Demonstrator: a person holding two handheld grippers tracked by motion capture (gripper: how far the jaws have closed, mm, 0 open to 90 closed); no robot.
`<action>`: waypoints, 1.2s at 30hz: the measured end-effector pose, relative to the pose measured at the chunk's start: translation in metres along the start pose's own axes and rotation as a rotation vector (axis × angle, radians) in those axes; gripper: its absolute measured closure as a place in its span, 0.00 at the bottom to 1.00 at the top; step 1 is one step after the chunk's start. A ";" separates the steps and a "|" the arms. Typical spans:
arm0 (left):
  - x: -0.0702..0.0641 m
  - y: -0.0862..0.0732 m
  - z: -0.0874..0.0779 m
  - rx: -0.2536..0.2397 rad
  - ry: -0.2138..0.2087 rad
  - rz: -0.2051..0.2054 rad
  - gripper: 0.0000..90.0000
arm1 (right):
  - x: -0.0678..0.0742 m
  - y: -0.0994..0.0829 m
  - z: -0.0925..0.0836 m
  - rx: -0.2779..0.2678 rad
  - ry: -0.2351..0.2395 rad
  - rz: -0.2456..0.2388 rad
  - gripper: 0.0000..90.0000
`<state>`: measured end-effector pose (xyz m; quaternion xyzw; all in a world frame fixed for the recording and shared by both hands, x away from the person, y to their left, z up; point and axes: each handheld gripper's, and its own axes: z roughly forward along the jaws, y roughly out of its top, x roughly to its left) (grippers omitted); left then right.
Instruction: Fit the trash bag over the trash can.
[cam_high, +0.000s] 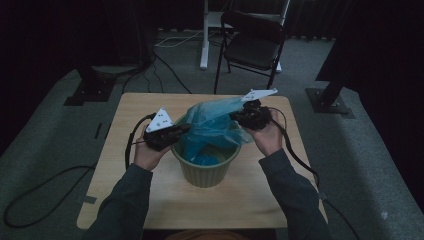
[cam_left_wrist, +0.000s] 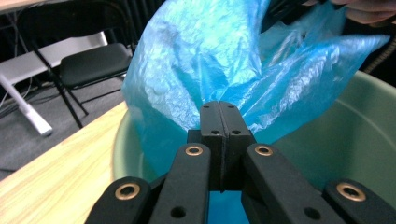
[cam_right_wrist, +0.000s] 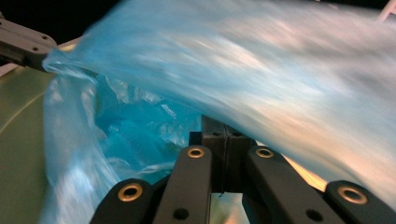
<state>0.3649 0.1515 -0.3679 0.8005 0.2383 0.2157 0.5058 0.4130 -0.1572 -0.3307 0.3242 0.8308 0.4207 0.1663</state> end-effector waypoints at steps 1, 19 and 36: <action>0.003 -0.002 -0.002 -0.006 0.005 -0.015 1.00 | -0.002 -0.002 -0.001 -0.002 0.000 0.009 1.00; -0.002 -0.002 -0.002 -0.028 -0.002 -0.015 1.00 | 0.008 0.009 0.003 0.008 0.133 -0.035 0.66; 0.008 -0.018 -0.019 -0.050 0.033 -0.070 1.00 | -0.008 0.011 0.022 0.126 -0.053 -0.015 1.00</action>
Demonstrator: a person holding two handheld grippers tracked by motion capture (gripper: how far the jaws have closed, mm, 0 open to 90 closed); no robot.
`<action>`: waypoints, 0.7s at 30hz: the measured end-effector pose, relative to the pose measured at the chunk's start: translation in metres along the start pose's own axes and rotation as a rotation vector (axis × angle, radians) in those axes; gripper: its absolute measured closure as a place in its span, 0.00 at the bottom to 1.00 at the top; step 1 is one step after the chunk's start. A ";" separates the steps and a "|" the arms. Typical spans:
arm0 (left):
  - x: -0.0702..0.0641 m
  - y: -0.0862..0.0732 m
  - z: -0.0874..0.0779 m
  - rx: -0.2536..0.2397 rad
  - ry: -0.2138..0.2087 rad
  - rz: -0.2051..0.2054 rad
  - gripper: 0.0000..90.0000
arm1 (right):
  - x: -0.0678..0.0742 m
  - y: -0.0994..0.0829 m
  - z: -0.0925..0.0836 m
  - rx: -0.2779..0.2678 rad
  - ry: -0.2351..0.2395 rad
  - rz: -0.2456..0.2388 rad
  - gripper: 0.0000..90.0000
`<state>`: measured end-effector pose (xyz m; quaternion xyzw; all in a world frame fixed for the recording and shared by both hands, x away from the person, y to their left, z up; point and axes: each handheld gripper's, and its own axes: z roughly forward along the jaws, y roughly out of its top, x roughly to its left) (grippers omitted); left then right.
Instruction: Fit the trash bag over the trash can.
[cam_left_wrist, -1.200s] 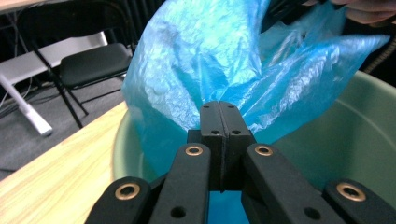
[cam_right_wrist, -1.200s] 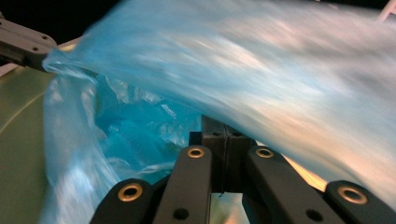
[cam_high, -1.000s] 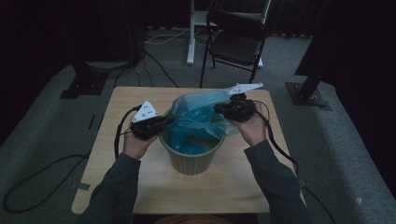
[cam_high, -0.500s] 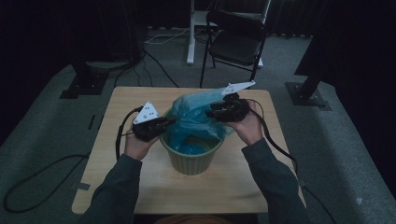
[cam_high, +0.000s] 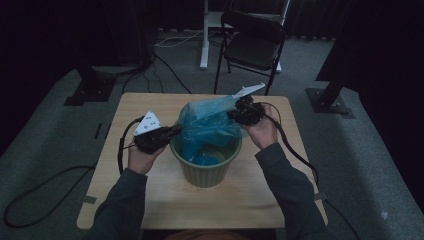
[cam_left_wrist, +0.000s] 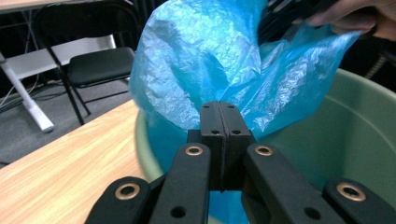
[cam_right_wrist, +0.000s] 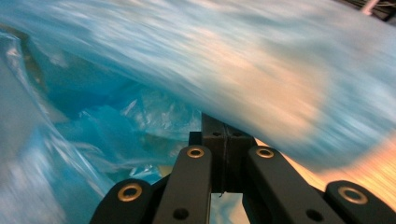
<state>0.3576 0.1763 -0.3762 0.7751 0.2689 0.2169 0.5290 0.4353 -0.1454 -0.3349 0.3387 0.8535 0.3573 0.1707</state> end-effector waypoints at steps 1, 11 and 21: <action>0.002 -0.001 -0.001 0.002 0.006 -0.005 1.00 | -0.002 -0.001 -0.002 0.004 -0.020 0.001 1.00; 0.020 -0.017 -0.013 0.013 0.054 -0.075 1.00 | -0.022 -0.011 -0.010 0.003 -0.087 0.065 1.00; 0.036 -0.029 -0.016 0.017 0.084 -0.153 1.00 | -0.035 -0.016 -0.010 0.014 -0.140 0.108 1.00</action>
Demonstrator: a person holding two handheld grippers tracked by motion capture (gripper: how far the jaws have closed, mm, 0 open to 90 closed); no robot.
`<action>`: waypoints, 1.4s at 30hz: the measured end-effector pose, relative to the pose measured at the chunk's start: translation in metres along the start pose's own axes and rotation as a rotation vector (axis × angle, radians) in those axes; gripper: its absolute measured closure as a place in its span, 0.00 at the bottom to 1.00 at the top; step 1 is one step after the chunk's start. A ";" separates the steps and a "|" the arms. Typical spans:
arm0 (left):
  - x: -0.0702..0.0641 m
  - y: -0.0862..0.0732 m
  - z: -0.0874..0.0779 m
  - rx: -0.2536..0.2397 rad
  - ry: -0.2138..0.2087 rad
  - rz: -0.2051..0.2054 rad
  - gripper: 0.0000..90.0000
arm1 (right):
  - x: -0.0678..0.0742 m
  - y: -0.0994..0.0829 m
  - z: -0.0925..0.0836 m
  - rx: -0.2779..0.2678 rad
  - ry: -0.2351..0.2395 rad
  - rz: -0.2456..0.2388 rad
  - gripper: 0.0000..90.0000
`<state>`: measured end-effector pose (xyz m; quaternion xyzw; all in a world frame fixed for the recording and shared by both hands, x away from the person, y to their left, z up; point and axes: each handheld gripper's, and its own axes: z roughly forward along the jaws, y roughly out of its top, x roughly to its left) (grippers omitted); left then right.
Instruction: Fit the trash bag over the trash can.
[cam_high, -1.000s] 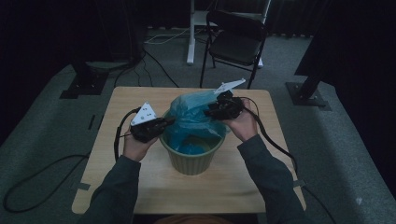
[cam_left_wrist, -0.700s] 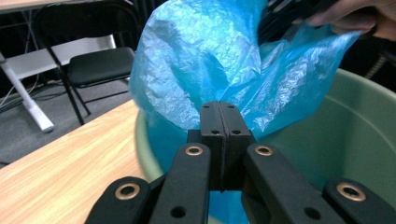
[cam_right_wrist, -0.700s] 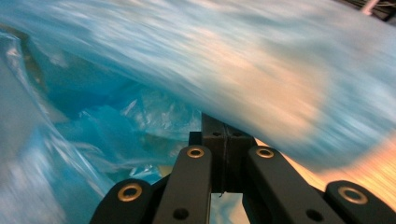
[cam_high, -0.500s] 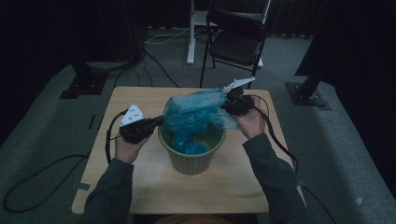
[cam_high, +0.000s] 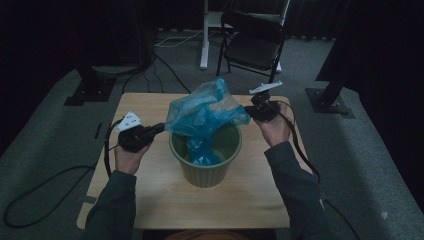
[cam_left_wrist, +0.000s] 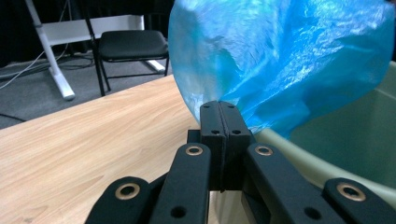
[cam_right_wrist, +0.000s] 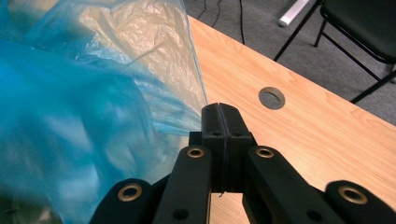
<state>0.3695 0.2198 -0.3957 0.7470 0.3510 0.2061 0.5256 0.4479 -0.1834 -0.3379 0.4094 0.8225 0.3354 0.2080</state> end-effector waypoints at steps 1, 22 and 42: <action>0.001 -0.001 0.000 0.004 0.001 -0.005 1.00 | -0.001 0.000 0.000 0.001 -0.002 0.005 1.00; -0.006 -0.003 0.014 0.032 -0.045 -0.008 1.00 | -0.015 -0.009 -0.026 -0.133 0.091 0.064 0.72; -0.007 -0.004 0.014 0.027 -0.055 -0.022 0.99 | 0.008 -0.025 -0.026 -0.114 0.266 -0.002 0.69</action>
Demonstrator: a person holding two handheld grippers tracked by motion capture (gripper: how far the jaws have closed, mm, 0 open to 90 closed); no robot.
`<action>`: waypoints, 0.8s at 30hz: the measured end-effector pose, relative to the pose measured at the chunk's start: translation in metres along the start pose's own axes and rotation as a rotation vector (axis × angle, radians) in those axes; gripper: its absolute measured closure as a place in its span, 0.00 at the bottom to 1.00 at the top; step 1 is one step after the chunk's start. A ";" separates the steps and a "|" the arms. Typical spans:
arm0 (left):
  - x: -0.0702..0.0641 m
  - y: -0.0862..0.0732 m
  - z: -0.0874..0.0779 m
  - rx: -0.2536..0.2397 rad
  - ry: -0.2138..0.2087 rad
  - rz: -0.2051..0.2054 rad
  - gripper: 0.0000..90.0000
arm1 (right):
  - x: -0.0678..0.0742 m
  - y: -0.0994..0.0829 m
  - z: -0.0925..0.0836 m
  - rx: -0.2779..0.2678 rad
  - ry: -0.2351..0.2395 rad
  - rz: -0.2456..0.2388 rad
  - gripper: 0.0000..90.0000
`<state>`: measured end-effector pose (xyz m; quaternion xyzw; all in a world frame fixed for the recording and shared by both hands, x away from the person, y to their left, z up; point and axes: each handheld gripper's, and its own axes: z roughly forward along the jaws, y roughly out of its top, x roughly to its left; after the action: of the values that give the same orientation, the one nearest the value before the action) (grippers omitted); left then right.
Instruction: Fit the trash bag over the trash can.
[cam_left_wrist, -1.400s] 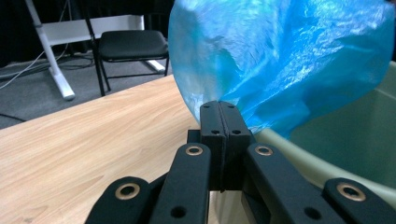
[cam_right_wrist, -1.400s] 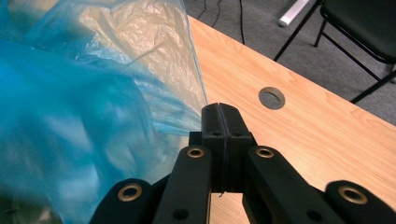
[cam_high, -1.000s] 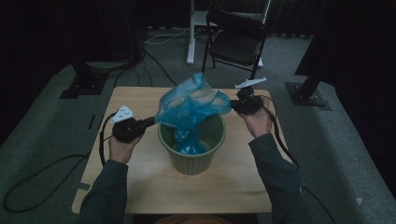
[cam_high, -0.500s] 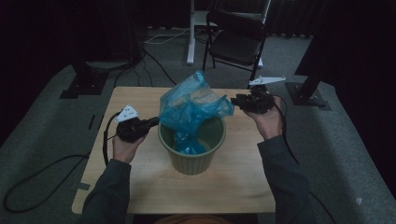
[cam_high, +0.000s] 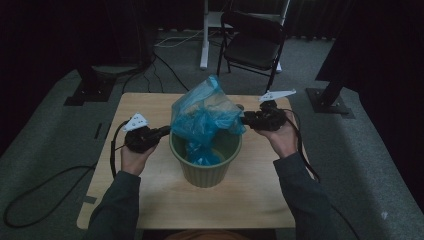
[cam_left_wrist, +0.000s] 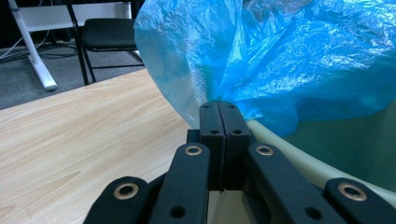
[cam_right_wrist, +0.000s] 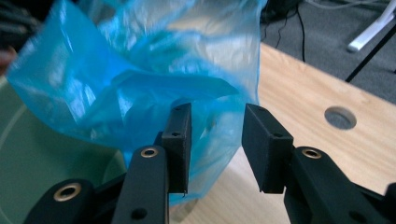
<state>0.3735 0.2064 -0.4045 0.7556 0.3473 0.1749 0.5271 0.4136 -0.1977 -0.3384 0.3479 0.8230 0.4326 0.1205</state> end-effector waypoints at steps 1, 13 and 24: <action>0.000 0.000 0.000 0.001 -0.002 -0.002 0.99 | 0.000 -0.002 0.002 0.007 0.004 0.003 0.70; 0.004 -0.012 0.003 0.042 -0.042 -0.042 0.99 | -0.003 -0.013 0.009 0.058 0.039 0.021 0.97; 0.008 -0.012 -0.006 0.026 -0.030 -0.067 0.90 | -0.001 -0.011 0.009 0.069 0.023 -0.001 1.00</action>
<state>0.3711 0.2191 -0.4144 0.7529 0.3666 0.1415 0.5279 0.4137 -0.1972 -0.3526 0.3462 0.8390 0.4080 0.0992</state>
